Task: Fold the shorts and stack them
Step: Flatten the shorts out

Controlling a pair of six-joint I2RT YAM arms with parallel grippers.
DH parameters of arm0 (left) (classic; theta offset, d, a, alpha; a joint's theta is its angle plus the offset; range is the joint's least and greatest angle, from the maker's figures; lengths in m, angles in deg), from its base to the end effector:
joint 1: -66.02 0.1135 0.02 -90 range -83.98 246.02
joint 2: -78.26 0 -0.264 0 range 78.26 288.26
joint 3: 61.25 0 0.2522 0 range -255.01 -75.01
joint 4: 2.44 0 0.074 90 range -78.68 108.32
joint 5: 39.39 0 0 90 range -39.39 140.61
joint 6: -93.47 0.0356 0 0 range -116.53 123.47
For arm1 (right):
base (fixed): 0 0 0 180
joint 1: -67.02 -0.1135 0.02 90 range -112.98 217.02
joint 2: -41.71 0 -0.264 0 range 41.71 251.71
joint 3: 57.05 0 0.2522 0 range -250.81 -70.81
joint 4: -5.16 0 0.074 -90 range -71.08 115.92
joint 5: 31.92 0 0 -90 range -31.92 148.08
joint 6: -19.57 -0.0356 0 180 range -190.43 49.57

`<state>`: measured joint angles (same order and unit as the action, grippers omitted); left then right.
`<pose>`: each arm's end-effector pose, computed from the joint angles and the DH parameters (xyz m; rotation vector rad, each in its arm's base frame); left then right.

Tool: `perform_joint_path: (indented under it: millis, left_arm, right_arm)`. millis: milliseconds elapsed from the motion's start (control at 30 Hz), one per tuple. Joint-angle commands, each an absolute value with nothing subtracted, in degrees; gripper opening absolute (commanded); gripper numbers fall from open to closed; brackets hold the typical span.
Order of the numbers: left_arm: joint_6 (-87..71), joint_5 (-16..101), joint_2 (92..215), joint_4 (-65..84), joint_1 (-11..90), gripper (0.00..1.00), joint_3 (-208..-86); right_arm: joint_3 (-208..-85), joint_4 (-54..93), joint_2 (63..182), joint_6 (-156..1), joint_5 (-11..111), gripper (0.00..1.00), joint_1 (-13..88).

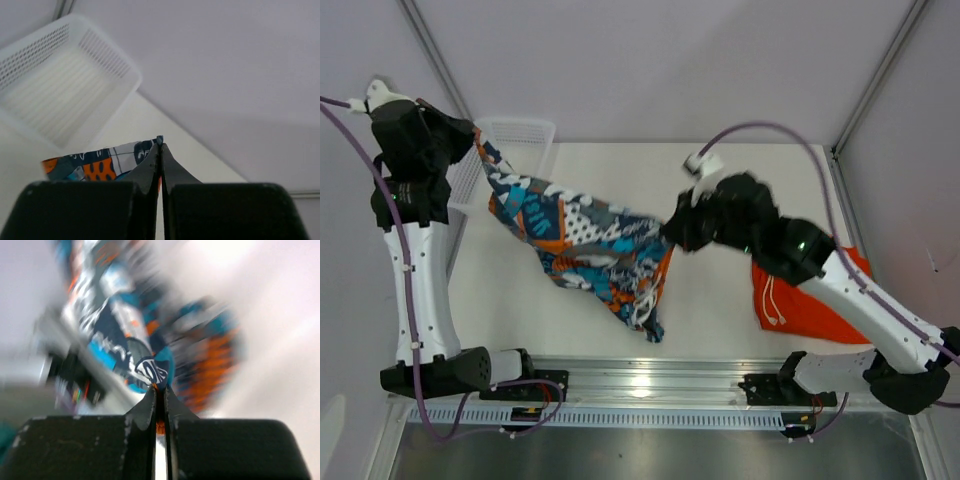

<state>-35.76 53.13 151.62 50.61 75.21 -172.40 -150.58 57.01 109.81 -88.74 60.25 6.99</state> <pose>0.2460 0.0414 0.4921 -0.7866 1.6737 -0.3267 0.1248 0.2137 0.4180 -0.7356 2.0007 0.8031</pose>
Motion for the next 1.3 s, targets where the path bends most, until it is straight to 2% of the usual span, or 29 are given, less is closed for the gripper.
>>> perform_joint_path:
  millis: [0,133,267,367,467,633,933,1067,1167,1267]
  left_arm:
    - [-39.1,47.3,153.7,53.4,76.7,0.0,-179.2]
    - [-46.3,43.8,157.4,50.9,77.7,0.0,-186.7]
    - [-50.9,40.9,159.6,47.0,77.8,0.0,-190.5]
    - [-52.5,40.6,158.4,43.8,77.9,0.0,-189.8]
    - [-51.6,41.2,154.7,43.2,78.7,0.0,-188.7]
    - [-50.1,41.6,145.9,44.2,80.8,0.0,-185.7]
    - [-47.2,53.9,126.5,48.0,80.7,0.0,-185.5]
    - [-47.1,55.5,126.1,48.0,80.8,0.0,-187.3]
    - [-48.8,52.9,130.5,45.5,80.8,0.0,-188.2]
    - [-50.8,48.1,136.1,41.5,80.8,0.0,-186.4]
  right_arm:
    - [-163.3,62.2,113.5,-82.7,51.9,0.0,24.4]
    - [-178.8,66.4,123.3,-80.9,39.9,0.0,37.6]
    - [-196.8,70.2,132.7,-79.0,34.4,0.0,41.5]
    - [-201.1,70.0,134.8,-79.0,32.7,0.0,42.5]
    - [-200.8,70.6,132.6,-78.9,30.0,0.0,43.4]
    - [-189.2,66.1,120.3,-79.5,22.0,0.0,42.9]
    - [-185.3,60.5,107.0,-88.3,12.6,0.0,41.1]
    - [-187.3,59.9,107.4,-90.4,12.5,0.0,42.2]
    - [-188.5,60.0,111.3,-92.2,11.6,0.0,45.9]
    - [-185.4,52.6,114.6,-99.0,6.9,0.0,53.3]
